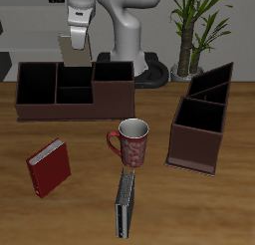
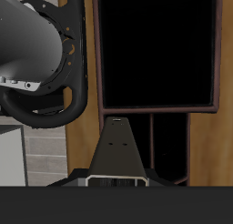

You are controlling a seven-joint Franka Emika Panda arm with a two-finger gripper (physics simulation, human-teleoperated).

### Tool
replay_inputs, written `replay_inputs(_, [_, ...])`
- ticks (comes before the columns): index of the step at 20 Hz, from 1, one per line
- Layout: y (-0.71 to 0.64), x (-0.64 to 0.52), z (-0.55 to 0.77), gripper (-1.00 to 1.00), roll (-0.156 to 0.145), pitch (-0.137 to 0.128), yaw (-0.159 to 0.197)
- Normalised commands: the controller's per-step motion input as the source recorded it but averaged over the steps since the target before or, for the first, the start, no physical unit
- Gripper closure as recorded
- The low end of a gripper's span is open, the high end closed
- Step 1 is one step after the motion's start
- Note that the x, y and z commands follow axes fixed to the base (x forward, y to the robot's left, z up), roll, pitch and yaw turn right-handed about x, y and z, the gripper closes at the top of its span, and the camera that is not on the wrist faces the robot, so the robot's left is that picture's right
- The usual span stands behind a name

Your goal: Place the yellow book into the back desk caddy's back compartment

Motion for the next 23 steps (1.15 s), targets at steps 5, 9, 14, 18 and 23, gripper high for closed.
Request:
replay_inputs(5, [-0.02, -0.01, -0.02, -1.0, -0.026, 0.03, -0.042])
replay_inputs(9, [0.01, 0.01, 0.13, -1.0, -0.019, -0.043, -0.016])
replay_inputs(14, [0.02, 0.01, 0.1, -1.0, 0.001, -0.024, -0.033])
replay_inputs(18, [0.01, 0.03, 0.06, -1.0, -0.002, -0.018, -0.006])
replay_inputs(23, [0.03, -0.02, 0.06, -1.0, 0.008, -0.022, -0.032])
